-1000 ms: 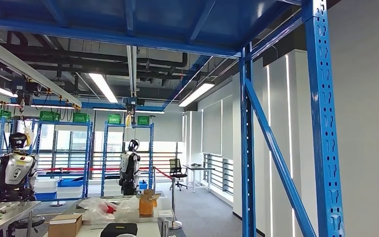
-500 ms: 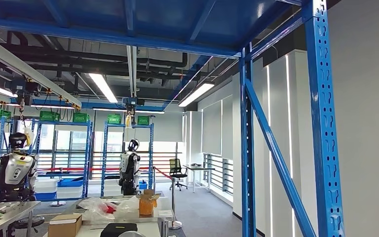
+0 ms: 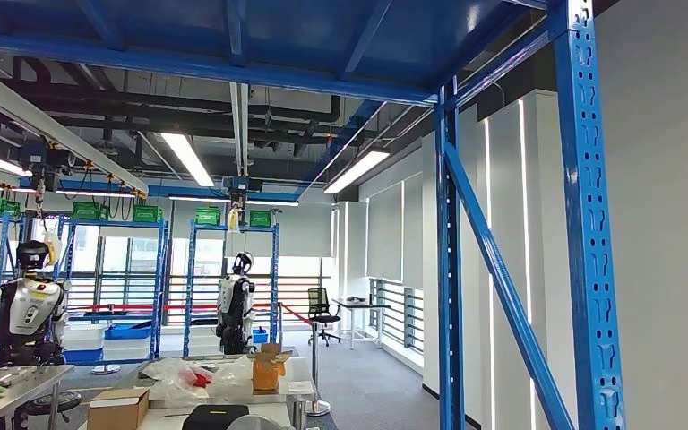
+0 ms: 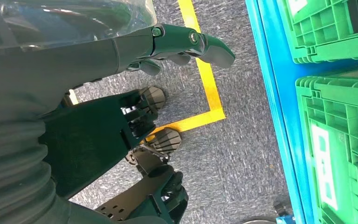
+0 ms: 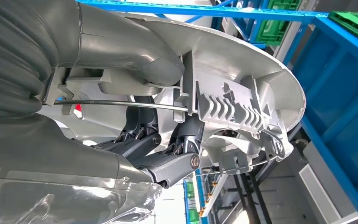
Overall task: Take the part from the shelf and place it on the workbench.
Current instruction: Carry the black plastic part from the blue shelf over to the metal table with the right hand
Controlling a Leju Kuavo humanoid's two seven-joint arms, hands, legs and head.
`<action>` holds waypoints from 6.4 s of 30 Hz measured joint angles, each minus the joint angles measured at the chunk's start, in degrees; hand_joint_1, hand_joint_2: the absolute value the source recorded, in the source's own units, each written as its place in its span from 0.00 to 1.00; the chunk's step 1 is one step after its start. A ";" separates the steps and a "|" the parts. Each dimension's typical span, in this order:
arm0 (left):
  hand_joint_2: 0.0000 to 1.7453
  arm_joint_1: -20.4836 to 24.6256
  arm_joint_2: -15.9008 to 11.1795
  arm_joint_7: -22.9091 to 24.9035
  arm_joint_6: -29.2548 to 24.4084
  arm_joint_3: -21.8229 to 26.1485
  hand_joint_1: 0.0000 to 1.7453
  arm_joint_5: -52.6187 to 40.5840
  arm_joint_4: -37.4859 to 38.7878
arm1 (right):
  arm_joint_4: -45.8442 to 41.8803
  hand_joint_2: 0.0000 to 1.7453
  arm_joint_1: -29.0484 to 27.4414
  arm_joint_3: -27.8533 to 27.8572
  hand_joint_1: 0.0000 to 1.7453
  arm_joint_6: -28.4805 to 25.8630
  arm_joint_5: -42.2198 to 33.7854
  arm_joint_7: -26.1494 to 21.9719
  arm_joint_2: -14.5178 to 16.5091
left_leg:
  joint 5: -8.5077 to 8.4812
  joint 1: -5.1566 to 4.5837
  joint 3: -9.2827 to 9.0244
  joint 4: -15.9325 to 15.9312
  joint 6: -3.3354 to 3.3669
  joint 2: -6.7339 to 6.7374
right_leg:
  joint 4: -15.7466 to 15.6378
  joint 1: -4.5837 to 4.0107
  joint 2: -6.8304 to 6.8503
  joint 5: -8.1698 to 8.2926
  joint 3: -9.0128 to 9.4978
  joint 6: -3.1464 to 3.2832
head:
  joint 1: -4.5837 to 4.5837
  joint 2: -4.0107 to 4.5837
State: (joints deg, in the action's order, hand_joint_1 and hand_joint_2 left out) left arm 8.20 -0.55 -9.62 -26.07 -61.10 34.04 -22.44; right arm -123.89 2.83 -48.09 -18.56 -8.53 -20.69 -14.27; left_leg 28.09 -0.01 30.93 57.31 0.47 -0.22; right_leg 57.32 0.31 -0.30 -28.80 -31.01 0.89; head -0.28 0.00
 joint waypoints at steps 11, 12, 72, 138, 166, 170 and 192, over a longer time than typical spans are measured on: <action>1.00 -0.11 0.38 0.17 -0.02 0.74 0.00 0.58 0.26 | -0.08 1.00 0.05 -0.48 1.00 -2.28 1.50 1.35 -0.05 | 0.03 -0.03 0.01 0.06 0.03 0.00 | -0.05 0.03 0.00 0.02 0.00 -0.03 | 0.00 0.00; 1.00 -0.10 0.37 0.22 0.01 0.73 0.00 0.65 0.26 | -0.13 1.00 0.06 -0.49 1.00 -2.49 1.52 1.50 -0.07 | 0.07 -0.08 0.02 0.14 0.12 -0.01 | -0.09 0.09 0.00 0.06 0.00 -0.09 | 0.00 0.00; 1.00 0.14 0.20 0.95 0.89 0.66 0.00 4.33 1.16 | -0.81 1.00 -1.22 -0.46 1.00 -9.80 1.45 3.11 -1.42 | 3.89 -0.05 0.55 7.40 -0.90 0.29 | 1.49 0.01 0.09 0.81 -2.13 2.16 | -0.42 0.00; 1.00 0.27 -0.19 0.79 -1.02 0.46 0.00 7.41 1.15 | -0.80 1.00 -1.85 -0.03 1.00 -12.82 -3.13 2.51 -1.90 | 2.24 -0.76 -4.05 -1.56 -0.33 0.21 | 1.27 1.00 0.20 2.22 -3.06 -0.04 | -0.32 0.00; 1.00 -0.94 -1.77 -0.52 -4.22 0.32 0.00 11.25 0.95 | 0.33 1.00 -1.98 0.91 1.00 -11.23 -8.07 0.38 -1.67 | 2.78 0.18 -2.77 2.16 -1.98 0.19 | 1.28 0.84 0.23 0.72 -2.13 1.41 | -0.36 0.00; 1.00 -1.59 -2.71 -0.60 -5.37 0.31 0.00 11.97 0.61 | 0.80 1.00 -2.13 1.25 1.00 -10.63 -9.14 -0.81 -1.46 | 1.93 -0.34 -3.86 -1.62 -0.71 0.27 | 1.16 1.06 0.29 1.79 -2.76 -0.14 | -0.33 0.00; 1.00 -4.31 -2.66 -4.23 -4.98 0.05 0.00 17.59 -1.43 | 2.13 1.00 -4.83 3.80 1.00 -14.28 -12.32 -2.38 -1.50 | 7.64 0.46 6.69 15.06 -3.16 0.44 | 0.21 0.89 0.34 -0.27 -0.14 2.02 | -0.23 0.00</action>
State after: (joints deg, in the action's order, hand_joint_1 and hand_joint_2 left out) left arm 3.89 -3.21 -13.85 -31.05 -61.05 51.63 -23.87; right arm -121.76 -2.00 -44.29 -32.84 -20.86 -23.07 -15.77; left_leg 35.73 0.45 37.62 72.37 -2.68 0.22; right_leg 57.53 1.20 0.04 -29.06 -31.15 2.91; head -0.52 0.00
